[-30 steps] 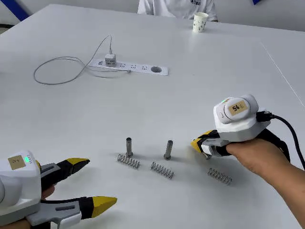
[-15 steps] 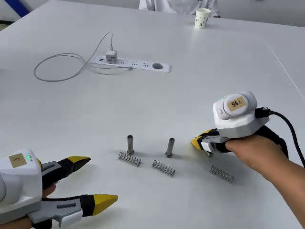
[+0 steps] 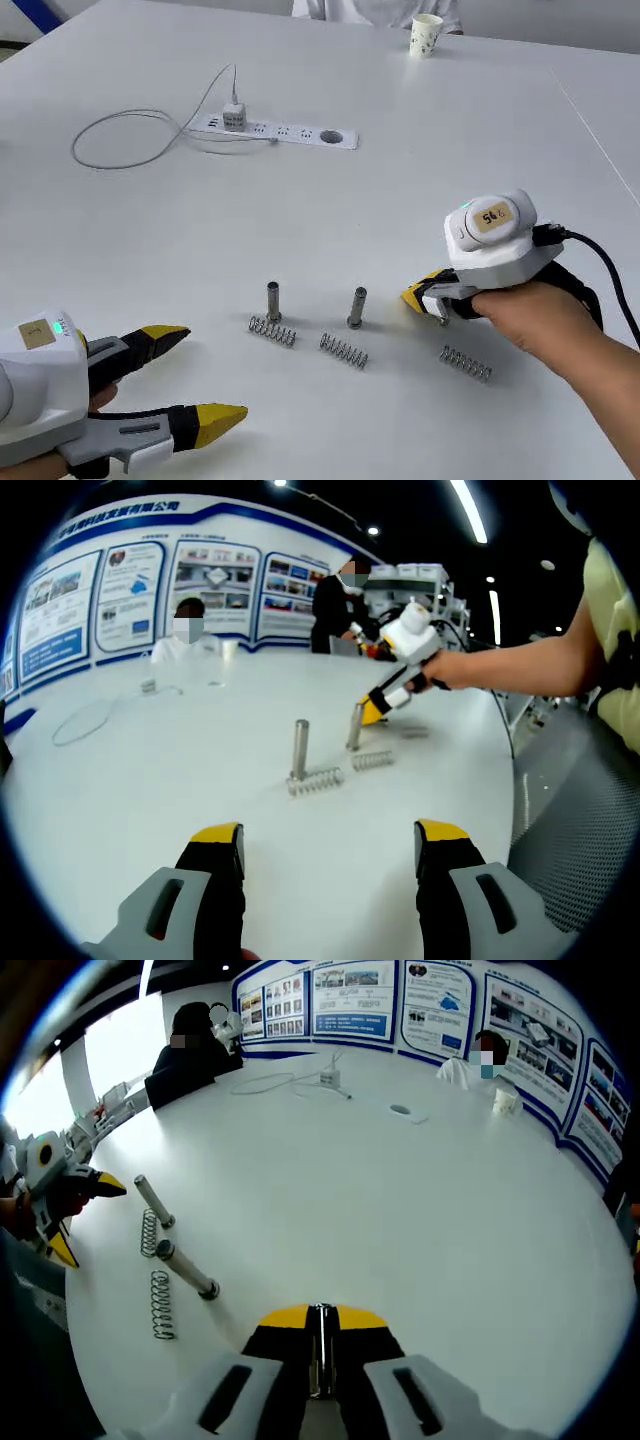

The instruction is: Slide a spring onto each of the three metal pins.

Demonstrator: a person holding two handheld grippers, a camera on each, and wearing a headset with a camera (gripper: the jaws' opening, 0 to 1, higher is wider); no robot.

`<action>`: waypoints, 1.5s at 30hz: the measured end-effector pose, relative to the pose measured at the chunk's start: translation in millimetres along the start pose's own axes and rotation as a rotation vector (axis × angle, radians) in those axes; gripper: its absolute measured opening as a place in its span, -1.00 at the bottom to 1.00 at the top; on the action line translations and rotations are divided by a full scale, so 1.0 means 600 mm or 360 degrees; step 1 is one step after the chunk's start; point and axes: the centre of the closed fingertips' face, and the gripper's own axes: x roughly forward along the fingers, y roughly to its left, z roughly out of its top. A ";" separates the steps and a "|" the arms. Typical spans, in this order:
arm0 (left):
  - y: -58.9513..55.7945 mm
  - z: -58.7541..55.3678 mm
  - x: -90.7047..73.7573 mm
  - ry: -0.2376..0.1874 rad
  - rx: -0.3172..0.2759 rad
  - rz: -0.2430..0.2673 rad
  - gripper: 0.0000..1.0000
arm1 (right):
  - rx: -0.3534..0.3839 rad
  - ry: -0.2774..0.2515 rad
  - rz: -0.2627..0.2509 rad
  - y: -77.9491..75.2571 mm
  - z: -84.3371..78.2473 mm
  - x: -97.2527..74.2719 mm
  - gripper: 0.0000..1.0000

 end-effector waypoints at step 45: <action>-0.016 0.036 -0.017 -0.0069 0.0083 0.0002 0.40 | 0.0012 -0.0144 -0.0064 0.019 0.002 -0.106 -0.82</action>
